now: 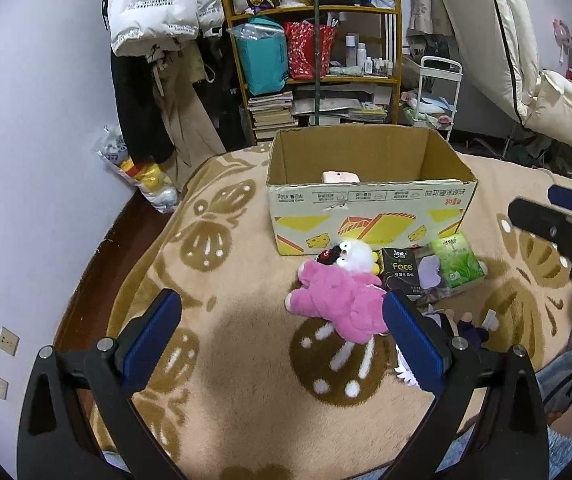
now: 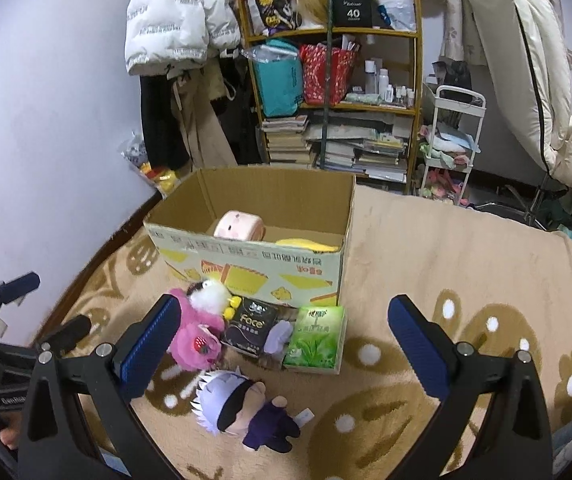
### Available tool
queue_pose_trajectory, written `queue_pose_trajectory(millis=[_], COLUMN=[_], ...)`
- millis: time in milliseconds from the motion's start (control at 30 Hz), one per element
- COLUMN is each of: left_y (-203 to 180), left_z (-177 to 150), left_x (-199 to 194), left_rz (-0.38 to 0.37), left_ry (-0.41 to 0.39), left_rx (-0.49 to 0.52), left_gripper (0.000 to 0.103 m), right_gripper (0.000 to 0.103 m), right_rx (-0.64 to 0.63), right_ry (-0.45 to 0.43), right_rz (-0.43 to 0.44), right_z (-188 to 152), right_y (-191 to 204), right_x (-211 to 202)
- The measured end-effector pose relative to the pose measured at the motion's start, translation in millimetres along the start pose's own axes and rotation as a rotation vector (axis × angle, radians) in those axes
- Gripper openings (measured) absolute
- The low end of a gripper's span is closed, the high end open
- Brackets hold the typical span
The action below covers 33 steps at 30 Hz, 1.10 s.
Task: Organize soft objects
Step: 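Withdraw both grippers from the box back toward the remaining plushes, then grasp the pink teddy bear with the left gripper while the right grasps the white-haired doll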
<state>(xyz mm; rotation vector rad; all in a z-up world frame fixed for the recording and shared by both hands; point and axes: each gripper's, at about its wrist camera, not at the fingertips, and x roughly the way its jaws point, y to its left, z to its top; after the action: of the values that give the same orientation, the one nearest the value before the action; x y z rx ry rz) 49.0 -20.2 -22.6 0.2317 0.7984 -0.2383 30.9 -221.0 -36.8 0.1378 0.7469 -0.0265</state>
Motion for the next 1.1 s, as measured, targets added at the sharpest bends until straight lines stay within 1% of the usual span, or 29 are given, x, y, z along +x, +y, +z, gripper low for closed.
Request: queue_pose_trajectory(millis=[200, 367, 600, 733, 867, 1100], left_y=[4.8, 4.3, 5.1, 5.4, 1.4, -14.5], left_z=[5.0, 14.0, 22.7, 19.4, 13.8, 3.1], left_x=[21.8, 40.3, 70.3, 87.1, 98.4, 114.3], left_rz=[-0.02, -0.007, -0.036, -0.081, -0.122, -0.194], left_ry=[0.033, 0.043, 0.089, 0.131, 0.166, 0.219], left_rx=[-0.035, -0.026, -0.033, -0.06, -0.06, -0.021], left_gripper=[0.099, 0.099, 0.099, 0.099, 0.099, 0.099], right_gripper=[0.103, 0.103, 0.103, 0.103, 0.103, 0.103], right_rx=[-0.023, -0.043, -0.076, -0.07, -0.078, -0.121], right_ry=[0.059, 0.109, 0.181, 0.248, 0.315, 0.38], right_rz=[-0.006, -0.015, -0.015, 0.0, 0.014, 0.044], right_z=[-5.3, -7.5, -10.9, -18.5, -29.4, -41.3], right_y=[4.6, 9.1, 15.6, 16.5, 20.0, 31.9], right_x=[22.2, 47.6, 73.6, 85.9, 98.2, 110.3])
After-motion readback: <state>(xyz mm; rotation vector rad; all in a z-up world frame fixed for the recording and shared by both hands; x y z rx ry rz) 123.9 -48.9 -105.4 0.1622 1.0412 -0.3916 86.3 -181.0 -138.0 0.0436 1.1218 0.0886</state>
